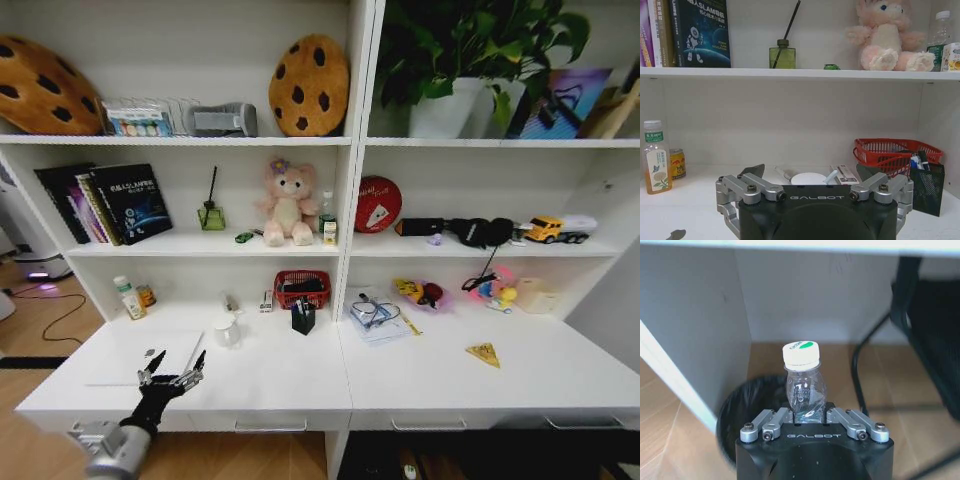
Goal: Organize the objects on the table.
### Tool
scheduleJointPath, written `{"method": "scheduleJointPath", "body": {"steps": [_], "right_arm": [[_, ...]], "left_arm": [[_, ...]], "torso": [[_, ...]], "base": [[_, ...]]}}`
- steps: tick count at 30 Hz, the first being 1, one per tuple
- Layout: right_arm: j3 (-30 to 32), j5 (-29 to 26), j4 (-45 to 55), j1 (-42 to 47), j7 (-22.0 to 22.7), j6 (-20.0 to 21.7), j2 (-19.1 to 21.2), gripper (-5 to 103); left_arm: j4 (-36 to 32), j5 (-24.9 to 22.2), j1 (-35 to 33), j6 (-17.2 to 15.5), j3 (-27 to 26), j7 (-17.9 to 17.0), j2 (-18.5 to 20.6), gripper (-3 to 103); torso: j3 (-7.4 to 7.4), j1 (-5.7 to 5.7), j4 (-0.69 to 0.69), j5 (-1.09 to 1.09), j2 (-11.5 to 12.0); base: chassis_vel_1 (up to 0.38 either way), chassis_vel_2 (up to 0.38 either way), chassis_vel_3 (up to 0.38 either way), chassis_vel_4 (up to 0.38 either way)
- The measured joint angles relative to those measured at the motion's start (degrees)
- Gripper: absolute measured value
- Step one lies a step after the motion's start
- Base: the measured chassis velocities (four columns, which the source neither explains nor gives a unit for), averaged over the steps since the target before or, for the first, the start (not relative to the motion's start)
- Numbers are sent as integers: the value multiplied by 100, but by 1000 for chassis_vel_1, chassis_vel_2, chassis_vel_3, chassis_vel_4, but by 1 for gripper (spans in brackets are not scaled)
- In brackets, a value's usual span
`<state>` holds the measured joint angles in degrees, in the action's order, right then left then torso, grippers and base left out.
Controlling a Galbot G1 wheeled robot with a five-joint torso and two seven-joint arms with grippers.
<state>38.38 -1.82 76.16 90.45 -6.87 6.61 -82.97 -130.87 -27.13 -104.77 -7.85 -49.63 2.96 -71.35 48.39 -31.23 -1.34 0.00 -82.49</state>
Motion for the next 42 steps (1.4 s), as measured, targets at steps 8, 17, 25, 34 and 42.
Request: {"method": "scheduleJointPath", "body": {"steps": [8,17,25,34,42], "right_arm": [[18,496,-529,-403,-335,-1080,-54,24],[-18,809,-883,-702,-416,-1684,-155,24],[-38,877,-1149,-833,-258,-1736,-218,51],[-16,1216,-1186,-910,9,-1772,-286,89],[-217,1,293,278,564,-144,-73,100]], "left_arm": [[0,0,0,0,0,0,0,100],[0,0,0,0,0,0,0,100],[0,0,0,0,0,0,0,100],[0,0,0,0,0,0,0,100],[0,0,0,0,0,0,0,100]], "torso": [[-1,2,0,-1,0],[0,1,0,-1,0],[-1,1,0,-1,0],[0,1,1,0,0],[-1,1,1,-1,0]], "base": [[0,0,0,0],[0,0,0,0],[0,0,0,0],[0,0,0,0],[0,0,0,0]]}}
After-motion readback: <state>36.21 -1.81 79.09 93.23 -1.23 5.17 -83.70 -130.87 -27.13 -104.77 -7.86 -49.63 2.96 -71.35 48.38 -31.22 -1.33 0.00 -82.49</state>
